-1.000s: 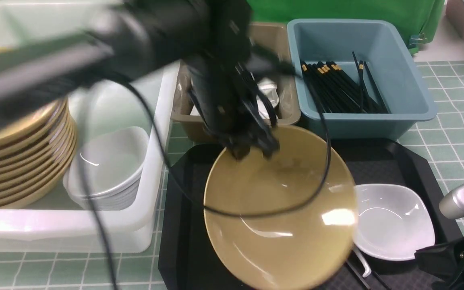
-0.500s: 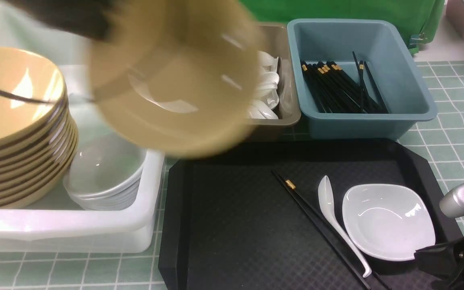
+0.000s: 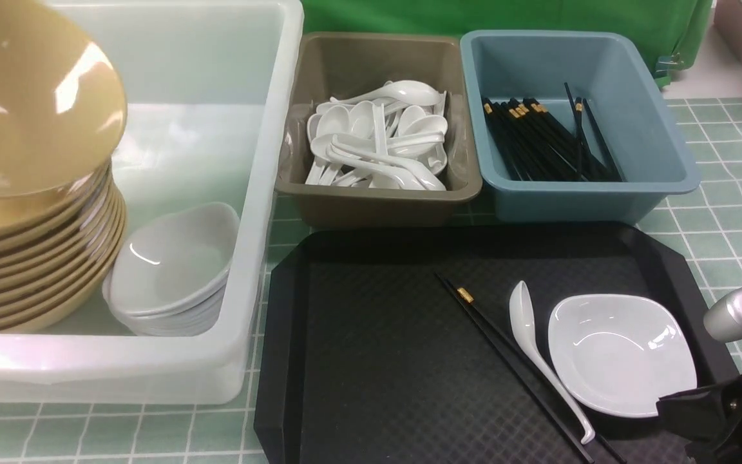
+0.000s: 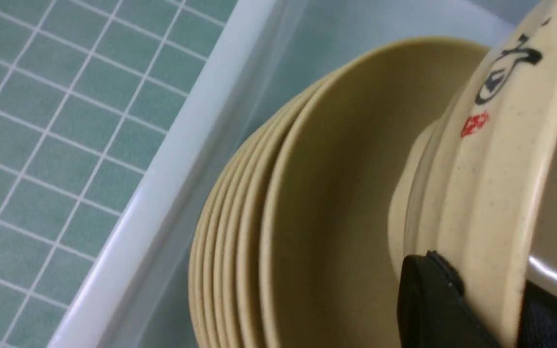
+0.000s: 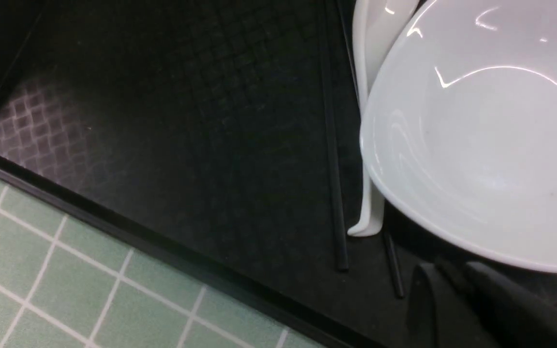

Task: On blue table put chopsticks spoon bowls plates into blue grey white boxes.
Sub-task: 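Place the tan bowl onto the bowl stack in the left bin with the left gripper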

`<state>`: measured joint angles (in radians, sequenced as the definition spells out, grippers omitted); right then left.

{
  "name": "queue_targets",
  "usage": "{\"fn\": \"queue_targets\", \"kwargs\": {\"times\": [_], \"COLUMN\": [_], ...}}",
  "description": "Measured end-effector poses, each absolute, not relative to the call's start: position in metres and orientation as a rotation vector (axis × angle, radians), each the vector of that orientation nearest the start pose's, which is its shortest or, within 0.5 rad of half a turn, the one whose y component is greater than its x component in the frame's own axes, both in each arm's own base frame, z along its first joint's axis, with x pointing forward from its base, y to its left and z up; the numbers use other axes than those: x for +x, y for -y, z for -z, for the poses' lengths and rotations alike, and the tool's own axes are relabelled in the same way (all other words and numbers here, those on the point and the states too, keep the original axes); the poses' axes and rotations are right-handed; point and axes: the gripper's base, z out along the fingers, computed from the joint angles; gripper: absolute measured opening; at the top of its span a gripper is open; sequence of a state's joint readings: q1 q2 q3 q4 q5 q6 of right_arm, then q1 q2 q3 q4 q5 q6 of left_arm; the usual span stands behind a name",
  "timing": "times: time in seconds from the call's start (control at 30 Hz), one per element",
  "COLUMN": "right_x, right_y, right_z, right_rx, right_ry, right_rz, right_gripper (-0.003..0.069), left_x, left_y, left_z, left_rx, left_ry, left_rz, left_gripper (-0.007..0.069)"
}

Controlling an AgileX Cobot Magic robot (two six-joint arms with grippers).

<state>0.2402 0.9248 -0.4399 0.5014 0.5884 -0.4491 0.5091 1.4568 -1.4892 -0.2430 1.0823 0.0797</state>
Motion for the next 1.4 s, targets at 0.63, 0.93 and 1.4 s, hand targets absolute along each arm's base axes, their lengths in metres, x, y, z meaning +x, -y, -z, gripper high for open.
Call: {"fn": "queue_targets", "kwargs": {"times": [0.63,0.93,1.4], "right_x": [0.143,0.143,0.150], "right_y": [-0.060,-0.060,-0.059], "right_z": [-0.225,-0.225,-0.229], "right_rx": [-0.434,-0.437,-0.423], "right_ry": [-2.462,-2.461,-2.406], "right_rz": [-0.433,-0.432,-0.384], "right_gripper": [0.0121,0.0134,0.0313], "left_x": [0.238,0.203,0.170], "left_y": [-0.116,-0.096,0.015], "left_z": [-0.391,-0.424,-0.429], "left_rx": [-0.621,-0.550,0.181], "left_ry": [-2.337,-2.229,-2.125], "left_rz": [0.002,-0.089,0.099], "left_gripper": [0.0624,0.0573,0.0152]}}
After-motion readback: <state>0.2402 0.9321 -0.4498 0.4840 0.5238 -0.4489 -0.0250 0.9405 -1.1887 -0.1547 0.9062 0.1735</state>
